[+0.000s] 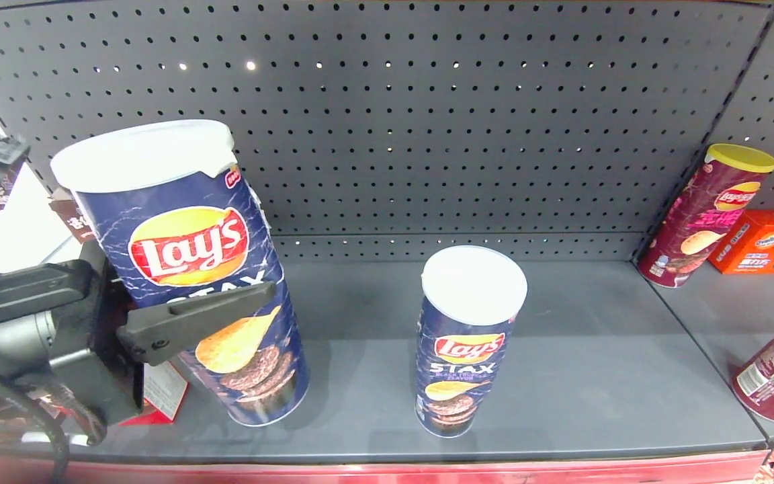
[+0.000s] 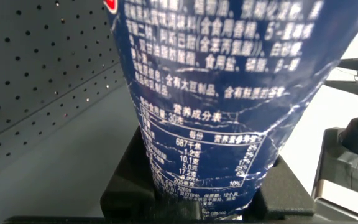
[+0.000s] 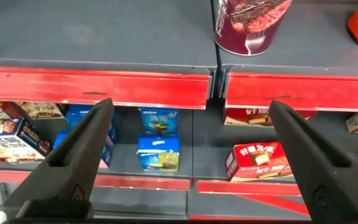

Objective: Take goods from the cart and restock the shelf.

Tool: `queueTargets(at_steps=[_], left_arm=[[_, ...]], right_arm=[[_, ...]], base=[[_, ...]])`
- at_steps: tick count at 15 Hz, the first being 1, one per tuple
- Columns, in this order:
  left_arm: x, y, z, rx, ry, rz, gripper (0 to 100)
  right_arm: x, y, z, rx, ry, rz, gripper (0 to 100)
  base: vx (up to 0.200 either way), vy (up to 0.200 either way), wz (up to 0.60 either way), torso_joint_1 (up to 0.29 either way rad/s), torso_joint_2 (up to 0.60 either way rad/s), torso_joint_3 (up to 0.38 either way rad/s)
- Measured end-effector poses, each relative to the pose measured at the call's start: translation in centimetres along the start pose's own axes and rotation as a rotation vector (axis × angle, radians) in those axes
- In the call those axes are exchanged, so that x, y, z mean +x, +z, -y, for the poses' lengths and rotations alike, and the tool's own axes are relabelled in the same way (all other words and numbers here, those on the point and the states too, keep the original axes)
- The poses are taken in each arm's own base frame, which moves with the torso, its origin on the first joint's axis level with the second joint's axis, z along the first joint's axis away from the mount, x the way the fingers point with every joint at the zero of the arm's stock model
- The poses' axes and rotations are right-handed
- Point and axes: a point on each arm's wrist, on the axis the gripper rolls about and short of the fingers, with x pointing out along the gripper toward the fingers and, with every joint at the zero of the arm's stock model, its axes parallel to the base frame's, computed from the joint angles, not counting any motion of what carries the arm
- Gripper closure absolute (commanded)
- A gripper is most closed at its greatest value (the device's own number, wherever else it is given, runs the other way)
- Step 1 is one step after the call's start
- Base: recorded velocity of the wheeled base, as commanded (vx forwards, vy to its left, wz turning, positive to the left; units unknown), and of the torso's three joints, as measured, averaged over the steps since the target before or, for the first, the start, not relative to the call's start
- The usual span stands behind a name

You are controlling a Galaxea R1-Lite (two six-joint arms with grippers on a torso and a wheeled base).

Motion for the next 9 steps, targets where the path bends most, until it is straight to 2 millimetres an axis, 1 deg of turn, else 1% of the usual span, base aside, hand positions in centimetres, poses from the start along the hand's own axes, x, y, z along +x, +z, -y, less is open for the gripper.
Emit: queueTargets(at_steps=[6,9], left_arm=[[1.2,-0.4,-1.2,-0.020,0.033,-0.030,100],[2.6,-0.1,-2.8,-0.016,0.053,-0.036,100]], right_arm=[[0.0,0.0,0.0,0.001,0.000,0.002,0],[0.0,0.0,0.0,0.001,0.000,0.002,0]], base=[[0.000,0.000,0.00,0.000,0.00,0.000],[0.000,0.000,0.00,0.000,0.00,0.000]])
